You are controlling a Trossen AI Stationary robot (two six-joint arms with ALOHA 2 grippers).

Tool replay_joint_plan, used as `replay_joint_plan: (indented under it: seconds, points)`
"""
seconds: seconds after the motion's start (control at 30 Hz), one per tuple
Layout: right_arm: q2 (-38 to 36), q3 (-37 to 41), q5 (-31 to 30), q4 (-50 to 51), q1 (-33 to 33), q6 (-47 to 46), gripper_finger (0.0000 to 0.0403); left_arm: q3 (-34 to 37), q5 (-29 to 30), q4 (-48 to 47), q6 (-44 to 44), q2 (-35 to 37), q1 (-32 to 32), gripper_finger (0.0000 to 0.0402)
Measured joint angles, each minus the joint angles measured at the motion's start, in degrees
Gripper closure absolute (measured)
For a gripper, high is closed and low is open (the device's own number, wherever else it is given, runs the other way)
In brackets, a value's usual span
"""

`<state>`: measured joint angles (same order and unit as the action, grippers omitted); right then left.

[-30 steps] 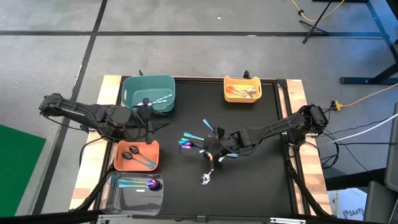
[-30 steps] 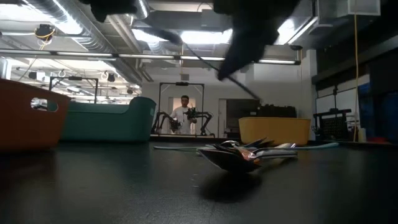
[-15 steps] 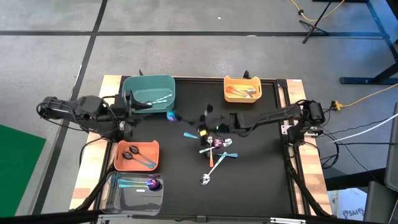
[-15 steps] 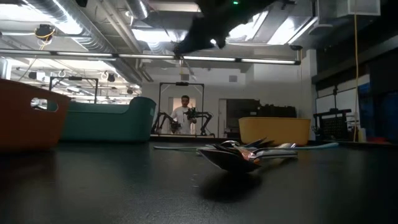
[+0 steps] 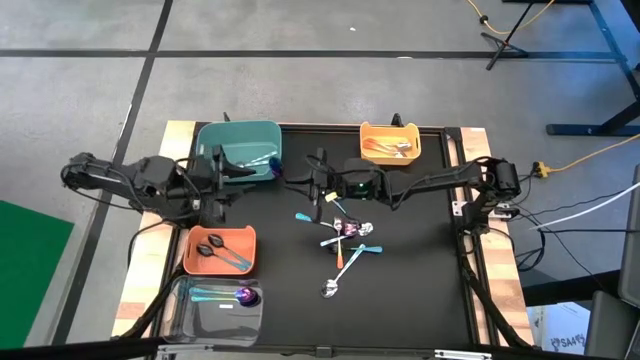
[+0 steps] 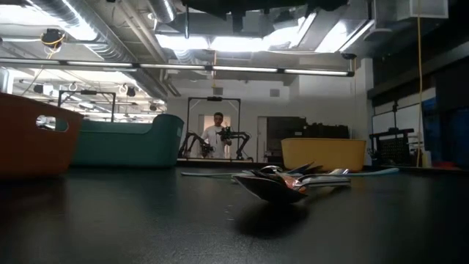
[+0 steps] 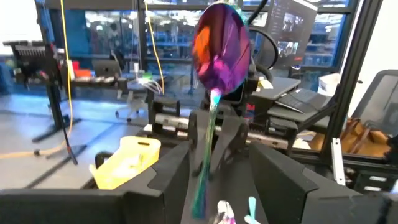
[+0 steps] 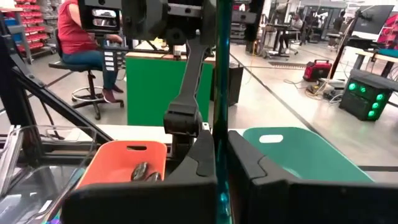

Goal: Sort silverware by color (type)
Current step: Put the violet spoon into the transparent bin

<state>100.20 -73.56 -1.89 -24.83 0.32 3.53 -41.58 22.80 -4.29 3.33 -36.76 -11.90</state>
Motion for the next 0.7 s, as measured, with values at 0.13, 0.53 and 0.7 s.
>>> replay_joint_plan:
  seconds: [0.13,0.53,0.7]
  points:
    - [0.0,0.0,0.0,0.1,0.0,0.0,0.0403,0.0,0.1,5.8,-3.3,-4.6,0.0,0.0240]
    - [0.0,0.0,4.1,-0.2,0.0,0.0,0.0403,0.0,3.0,13.4,-5.5,-14.3,0.0,0.0240]
    - [0.0,0.0,6.0,-1.0,0.0,0.0,0.0403,0.0,3.2,15.6,-5.5,-16.4,0.0,0.0240]
